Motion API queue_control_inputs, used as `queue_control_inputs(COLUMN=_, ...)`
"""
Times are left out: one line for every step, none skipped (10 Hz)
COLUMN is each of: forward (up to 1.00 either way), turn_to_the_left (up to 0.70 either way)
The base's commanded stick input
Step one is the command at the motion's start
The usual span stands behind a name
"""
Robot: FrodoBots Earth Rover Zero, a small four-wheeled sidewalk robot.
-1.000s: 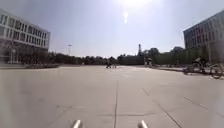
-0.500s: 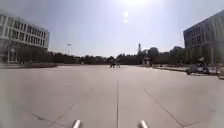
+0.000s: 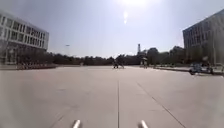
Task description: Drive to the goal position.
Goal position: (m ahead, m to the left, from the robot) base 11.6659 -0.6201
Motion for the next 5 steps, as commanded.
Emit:
queue_control_inputs(forward=0.70, turn_to_the_left=0.00)
queue_control_inputs(forward=0.70, turn_to_the_left=0.00)
queue_control_inputs(forward=0.70, turn_to_the_left=0.00)
queue_control_inputs(forward=0.70, turn_to_the_left=0.00)
queue_control_inputs(forward=0.70, turn_to_the_left=0.00)
